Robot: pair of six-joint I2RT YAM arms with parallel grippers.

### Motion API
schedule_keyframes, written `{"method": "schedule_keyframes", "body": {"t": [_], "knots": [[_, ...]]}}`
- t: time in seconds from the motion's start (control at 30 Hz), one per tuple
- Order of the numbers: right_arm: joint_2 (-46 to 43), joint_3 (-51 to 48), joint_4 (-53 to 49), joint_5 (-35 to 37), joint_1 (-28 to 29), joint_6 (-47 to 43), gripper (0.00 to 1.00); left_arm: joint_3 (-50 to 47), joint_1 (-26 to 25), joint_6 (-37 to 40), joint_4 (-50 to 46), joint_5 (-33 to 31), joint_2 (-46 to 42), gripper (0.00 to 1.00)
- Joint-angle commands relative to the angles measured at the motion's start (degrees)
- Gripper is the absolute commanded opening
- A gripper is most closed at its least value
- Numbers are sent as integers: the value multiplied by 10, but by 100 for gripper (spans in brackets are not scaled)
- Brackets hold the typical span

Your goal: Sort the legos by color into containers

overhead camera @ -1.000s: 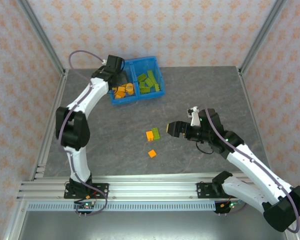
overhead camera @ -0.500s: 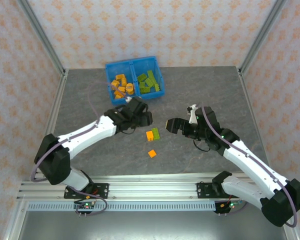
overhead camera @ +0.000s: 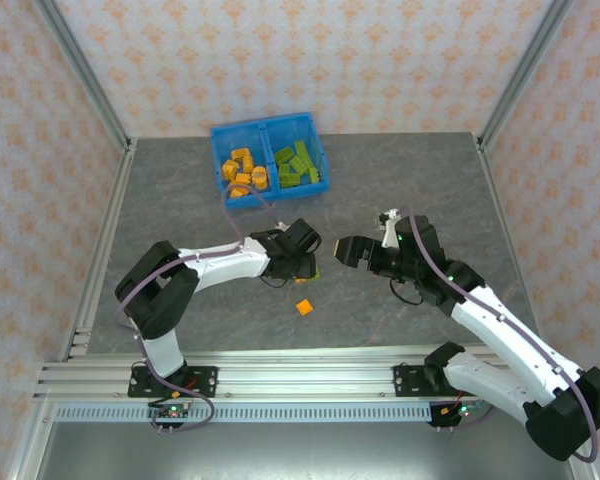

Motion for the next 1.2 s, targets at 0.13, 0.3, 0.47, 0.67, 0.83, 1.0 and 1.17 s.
{"method": "schedule_keyframes", "body": {"t": [0.13, 0.3, 0.47, 0.67, 0.83, 1.0, 1.17], "knots": [[-3, -8, 7, 14, 2, 9, 99, -54, -2, -17, 4, -38, -27, 52], [1, -9, 15, 9, 2, 16, 99, -67, -2, -15, 12, -46, -20, 47], [-4, -6, 3, 14, 3, 16, 99, -61, -2, -12, 19, -42, -7, 33], [-5, -8, 10, -15, 3, 9, 99, -38, -1, 9, -9, -66, -75, 28], [12, 4, 8, -60, 3, 5, 99, 23, 55, 57, -41, -78, -106, 28], [3, 9, 7, -50, 3, 4, 99, 120, 150, 97, -45, -81, -75, 27], [-1, 6, 3, -43, 3, 6, 100, 285, 222, 115, -87, -91, 40, 26]]}}
